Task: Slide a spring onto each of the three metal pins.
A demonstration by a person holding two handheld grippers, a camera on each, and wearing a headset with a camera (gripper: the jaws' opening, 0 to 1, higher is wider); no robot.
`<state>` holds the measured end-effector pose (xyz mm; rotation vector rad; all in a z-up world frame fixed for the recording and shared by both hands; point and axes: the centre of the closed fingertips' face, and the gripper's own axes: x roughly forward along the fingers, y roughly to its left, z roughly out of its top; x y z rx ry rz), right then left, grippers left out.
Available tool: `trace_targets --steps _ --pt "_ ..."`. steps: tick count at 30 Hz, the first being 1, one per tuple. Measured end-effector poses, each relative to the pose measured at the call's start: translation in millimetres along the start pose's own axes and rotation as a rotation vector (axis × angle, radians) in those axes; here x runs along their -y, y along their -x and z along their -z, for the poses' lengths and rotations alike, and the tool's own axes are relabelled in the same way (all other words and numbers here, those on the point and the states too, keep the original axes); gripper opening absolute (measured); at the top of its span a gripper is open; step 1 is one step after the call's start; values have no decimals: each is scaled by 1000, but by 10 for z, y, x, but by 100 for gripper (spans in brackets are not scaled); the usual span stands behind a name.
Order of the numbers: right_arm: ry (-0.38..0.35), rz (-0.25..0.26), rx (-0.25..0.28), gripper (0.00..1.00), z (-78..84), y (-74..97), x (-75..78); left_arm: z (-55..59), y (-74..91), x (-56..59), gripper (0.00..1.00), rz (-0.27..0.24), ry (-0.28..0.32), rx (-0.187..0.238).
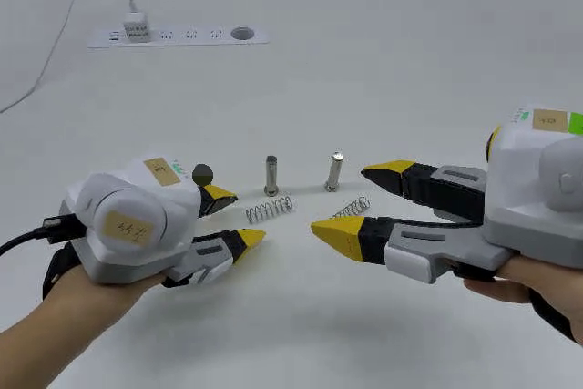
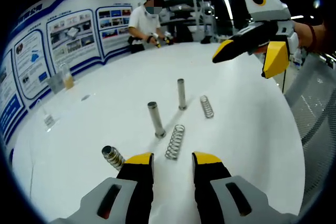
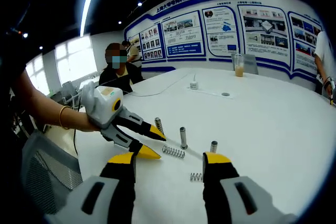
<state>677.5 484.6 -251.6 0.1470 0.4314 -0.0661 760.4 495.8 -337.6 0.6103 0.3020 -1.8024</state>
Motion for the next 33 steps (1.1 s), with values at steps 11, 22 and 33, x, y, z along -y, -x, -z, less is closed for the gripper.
trace_targets --steps 11,22,33 --pt "-10 15 -23 54 131 46 52 20 -93 -4 20 17 15 -8" --pt "-51 50 -44 54 222 72 140 -22 -136 49 12 41 2 -1" --pt "-95 65 -36 54 236 84 186 -2 -134 76 10 54 -24 -15"
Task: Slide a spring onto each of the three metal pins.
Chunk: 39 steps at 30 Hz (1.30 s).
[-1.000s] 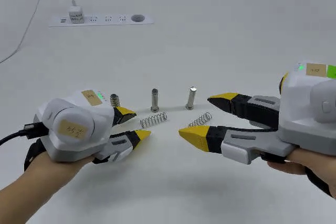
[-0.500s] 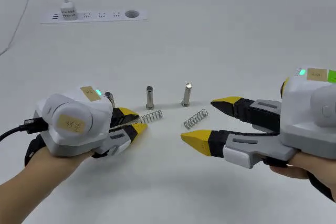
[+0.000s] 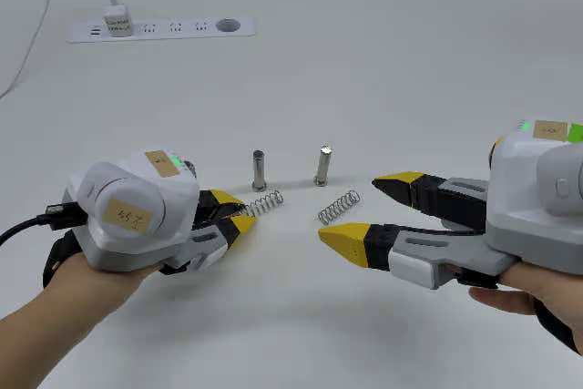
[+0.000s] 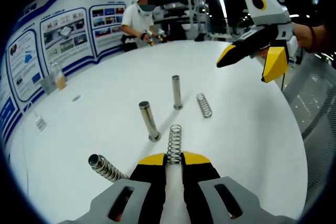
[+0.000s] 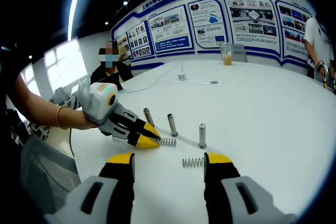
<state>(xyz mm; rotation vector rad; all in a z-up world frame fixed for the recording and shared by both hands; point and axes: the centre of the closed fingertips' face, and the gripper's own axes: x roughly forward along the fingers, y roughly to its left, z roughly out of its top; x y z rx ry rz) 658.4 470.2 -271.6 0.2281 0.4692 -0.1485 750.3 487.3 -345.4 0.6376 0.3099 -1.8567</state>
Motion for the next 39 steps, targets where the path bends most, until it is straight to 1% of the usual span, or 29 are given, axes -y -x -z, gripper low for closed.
trace_targets --steps 4,7,14,18,20,22,30,34,36,39 --pt "-27 2 6 54 1 12 9 -2 4 12 10 -2 -16 -4" --pt "-44 0 15 54 -12 21 2 -24 22 31 10 -3 -16 4" --pt "-50 -12 14 54 -41 15 -35 -63 106 43 10 -15 -19 22" --pt "-62 -28 26 54 -97 4 -77 -149 210 38 10 -34 -16 49" --pt "-103 -50 50 54 -159 -3 -113 -185 264 39 10 -40 -13 61" --pt "-123 -58 66 54 -203 -2 -126 -224 314 46 10 -46 -11 76" --pt "-202 -111 116 54 -368 -13 -190 -421 543 133 10 -70 -1 152" --pt "-219 -135 127 54 -429 -22 -227 -498 626 187 10 -72 0 182" --pt "-228 -148 132 53 -458 -29 -251 -546 672 205 10 -79 10 204" --pt "-254 -175 136 51 -483 -39 -307 -615 722 247 10 -75 30 240"
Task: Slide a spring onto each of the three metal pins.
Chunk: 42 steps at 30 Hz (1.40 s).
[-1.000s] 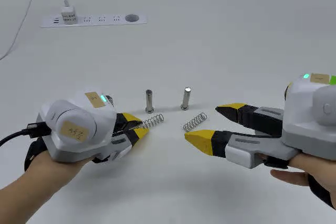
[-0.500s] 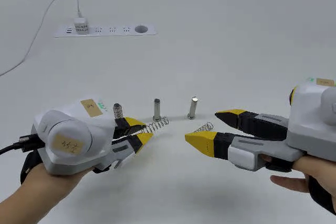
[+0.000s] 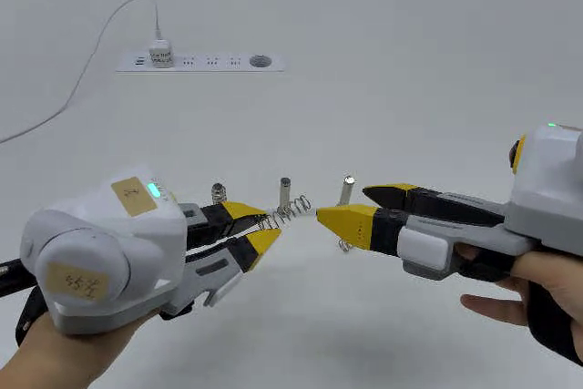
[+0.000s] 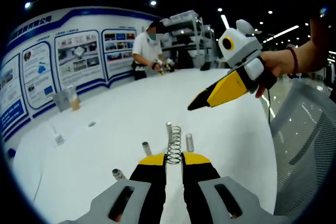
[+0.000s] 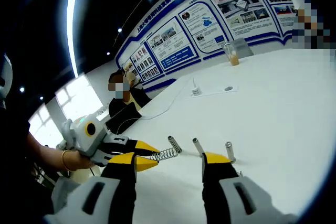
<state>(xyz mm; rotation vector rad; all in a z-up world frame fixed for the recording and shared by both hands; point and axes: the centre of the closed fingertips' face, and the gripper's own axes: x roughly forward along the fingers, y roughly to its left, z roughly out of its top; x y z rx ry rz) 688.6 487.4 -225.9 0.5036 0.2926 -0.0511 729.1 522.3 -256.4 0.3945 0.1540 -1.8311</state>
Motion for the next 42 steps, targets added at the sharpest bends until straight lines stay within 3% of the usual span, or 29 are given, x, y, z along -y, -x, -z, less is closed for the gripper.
trace_targets --steps 3,7,23,42 --pt "-22 -18 7 49 -3 -18 -53 -54 35 32 10 -3 -5 18" --pt "-73 -53 24 44 -15 -38 -134 -139 77 61 10 -4 48 61" --pt "-184 -115 62 30 -42 -161 -276 -302 164 113 10 10 153 147" --pt "-297 -168 125 13 -161 -184 -330 -368 185 167 10 28 167 173"
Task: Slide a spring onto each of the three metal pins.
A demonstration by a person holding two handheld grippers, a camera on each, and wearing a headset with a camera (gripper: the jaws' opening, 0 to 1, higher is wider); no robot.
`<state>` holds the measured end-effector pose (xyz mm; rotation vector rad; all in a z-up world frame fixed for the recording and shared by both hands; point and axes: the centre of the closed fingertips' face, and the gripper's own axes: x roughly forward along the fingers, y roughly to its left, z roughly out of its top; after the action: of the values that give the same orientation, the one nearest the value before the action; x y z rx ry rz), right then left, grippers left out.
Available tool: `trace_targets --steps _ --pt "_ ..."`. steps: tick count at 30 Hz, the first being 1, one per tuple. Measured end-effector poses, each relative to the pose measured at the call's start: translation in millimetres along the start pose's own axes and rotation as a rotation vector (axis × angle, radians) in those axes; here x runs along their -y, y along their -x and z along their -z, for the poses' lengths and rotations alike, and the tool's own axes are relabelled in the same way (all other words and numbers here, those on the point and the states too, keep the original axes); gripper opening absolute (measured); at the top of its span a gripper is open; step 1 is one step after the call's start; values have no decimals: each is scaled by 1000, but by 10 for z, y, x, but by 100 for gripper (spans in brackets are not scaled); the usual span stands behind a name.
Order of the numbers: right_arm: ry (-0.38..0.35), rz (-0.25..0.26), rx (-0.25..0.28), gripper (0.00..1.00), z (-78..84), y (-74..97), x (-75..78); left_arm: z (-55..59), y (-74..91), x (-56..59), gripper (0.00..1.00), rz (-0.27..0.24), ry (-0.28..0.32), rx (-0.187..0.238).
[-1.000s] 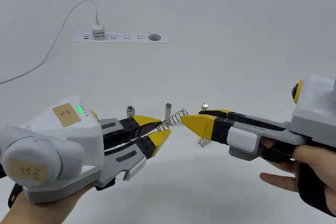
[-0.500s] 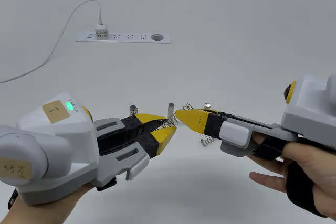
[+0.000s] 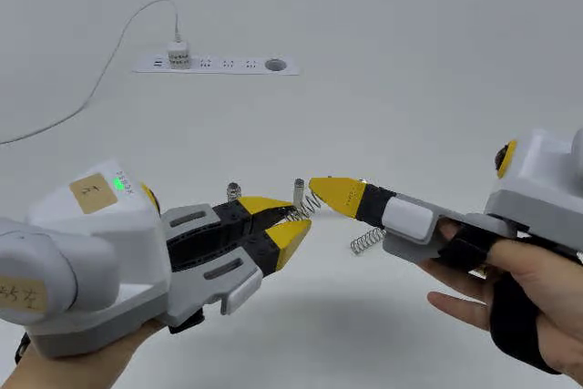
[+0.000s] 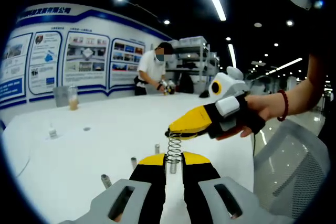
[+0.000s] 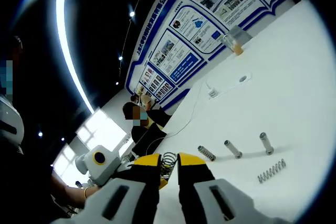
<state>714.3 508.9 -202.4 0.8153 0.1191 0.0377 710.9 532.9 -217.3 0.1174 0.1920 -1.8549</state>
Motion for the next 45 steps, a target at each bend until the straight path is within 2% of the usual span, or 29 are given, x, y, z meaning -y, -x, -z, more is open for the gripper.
trace_targets --steps 8,12,18,19,24,31,40,45 --pt "3 -18 10 12 -4 -10 -41 8 -9 -26 11 -19 -21 -19" --pt "40 -6 3 11 7 -28 -37 53 -13 -51 12 -29 -12 -51" --pt "95 21 3 11 -25 -35 21 136 0 -64 15 -31 -37 -86" --pt "107 31 4 11 -37 -37 39 177 4 -61 17 -30 -42 -107" --pt "180 69 7 11 -111 -62 103 285 12 -43 22 -34 -67 -149" --pt "257 105 20 11 -238 -121 202 336 35 -49 28 -47 -70 -170" --pt "307 160 -10 11 -291 -214 389 420 61 -75 40 -67 -62 -192" --pt "329 183 -22 11 -311 -279 488 499 70 -83 47 -72 -71 -221"
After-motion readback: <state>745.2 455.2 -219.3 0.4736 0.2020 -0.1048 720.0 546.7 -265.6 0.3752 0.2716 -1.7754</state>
